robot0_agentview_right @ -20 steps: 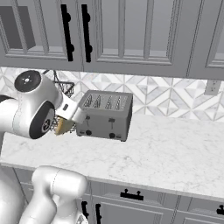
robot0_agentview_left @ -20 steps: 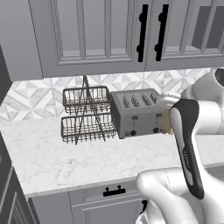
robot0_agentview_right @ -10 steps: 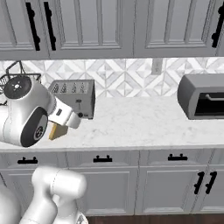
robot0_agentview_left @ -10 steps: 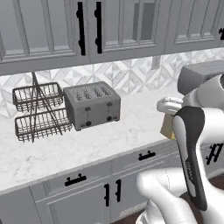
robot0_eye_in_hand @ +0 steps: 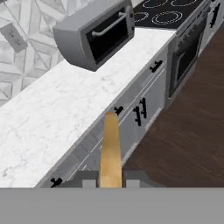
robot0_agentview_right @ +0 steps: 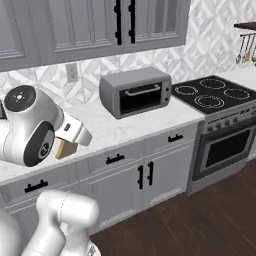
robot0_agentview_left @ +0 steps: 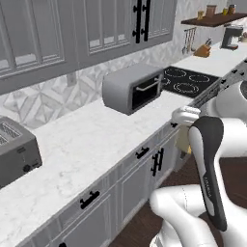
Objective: Start the toaster. Once the lever pops up, take the bread to the plate on the dining counter.
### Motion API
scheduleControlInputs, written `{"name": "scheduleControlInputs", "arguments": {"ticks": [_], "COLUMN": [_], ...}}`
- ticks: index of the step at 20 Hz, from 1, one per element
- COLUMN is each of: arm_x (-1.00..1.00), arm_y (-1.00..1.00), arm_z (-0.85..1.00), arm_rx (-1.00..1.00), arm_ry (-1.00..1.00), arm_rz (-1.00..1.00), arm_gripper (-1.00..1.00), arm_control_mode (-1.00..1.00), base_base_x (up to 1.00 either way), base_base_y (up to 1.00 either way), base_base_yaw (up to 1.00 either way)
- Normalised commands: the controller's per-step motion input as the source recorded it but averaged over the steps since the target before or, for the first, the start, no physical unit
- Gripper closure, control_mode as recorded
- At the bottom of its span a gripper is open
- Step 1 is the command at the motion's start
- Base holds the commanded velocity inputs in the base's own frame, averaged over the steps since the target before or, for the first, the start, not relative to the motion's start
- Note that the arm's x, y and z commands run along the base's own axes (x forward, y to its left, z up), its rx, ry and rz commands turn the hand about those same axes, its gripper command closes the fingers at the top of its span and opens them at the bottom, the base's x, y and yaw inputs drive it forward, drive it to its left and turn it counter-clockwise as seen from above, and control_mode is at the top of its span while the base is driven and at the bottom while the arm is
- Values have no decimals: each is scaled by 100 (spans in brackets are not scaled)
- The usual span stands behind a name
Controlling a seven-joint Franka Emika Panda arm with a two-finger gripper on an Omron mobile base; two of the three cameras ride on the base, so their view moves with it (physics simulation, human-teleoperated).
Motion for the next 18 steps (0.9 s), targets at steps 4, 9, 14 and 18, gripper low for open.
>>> {"name": "scheduleControlInputs", "arguments": {"ticks": [4, 9, 14, 18], "arm_x": [0, 0, 0, 0], "arm_y": [0, 0, 0, 0], "arm_z": [0, 0, 0, 0], "arm_rx": [0, 0, 0, 0], "arm_ry": [0, 0, 0, 0], "arm_rz": [0, 0, 0, 0], "arm_gripper": [100, 100, 100, 100], "arm_control_mode": [100, 100, 100, 100], "base_base_x": [0, 5, 35, 60], "base_base_y": [-93, -87, -71, -46], "base_base_yaw": [-69, -65, -58, -53]}}
